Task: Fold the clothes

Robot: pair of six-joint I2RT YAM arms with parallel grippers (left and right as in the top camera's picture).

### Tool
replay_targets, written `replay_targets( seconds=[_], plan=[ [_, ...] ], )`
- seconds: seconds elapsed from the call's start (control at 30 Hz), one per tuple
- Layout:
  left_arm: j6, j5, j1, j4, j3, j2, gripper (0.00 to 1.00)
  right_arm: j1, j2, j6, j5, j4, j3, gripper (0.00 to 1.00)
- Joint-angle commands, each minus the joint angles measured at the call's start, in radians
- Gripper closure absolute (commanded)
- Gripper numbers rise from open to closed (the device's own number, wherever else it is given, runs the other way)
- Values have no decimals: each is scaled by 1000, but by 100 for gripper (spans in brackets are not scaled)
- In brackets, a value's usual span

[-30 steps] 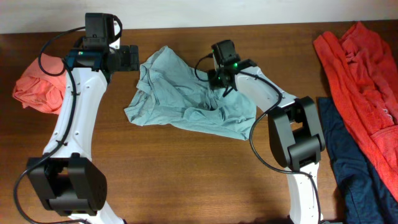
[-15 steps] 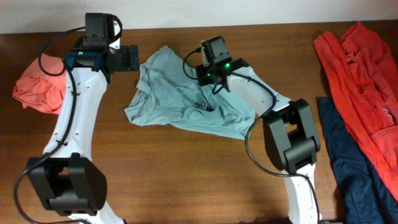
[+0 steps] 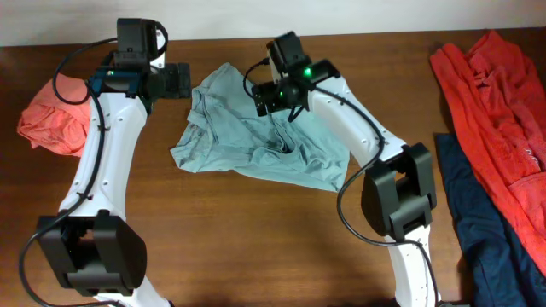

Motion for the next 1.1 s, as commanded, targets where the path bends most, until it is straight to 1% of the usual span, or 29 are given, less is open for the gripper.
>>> replay_targets(
  seconds=[0.0,0.17,0.37,0.57,0.77,0.93,1.07],
  plan=[
    [9,-7,2,-43,14,-103,1,39,-47,7,-8,-125,110,1],
    [-69,-6,2,-167,14,-213,1,96,-81,6,7,-323,237,2],
    [-106,-3,2,-258,14,-323,1,139,-172,-1,10,-442,319,1],
    [-113,12,2,-319,14,-395,1,151,-286,-16,35,-511,323,1],
    [-113,62,2,-378,14,-401,1,146,-361,-19,113,-564,323,1],
    [-112,109,2,-385,14,-401,1,109,-392,-14,116,-595,323,1],
    [-112,114,2,-370,14,-401,1,63,-392,-14,112,-625,323,1]
  ],
)
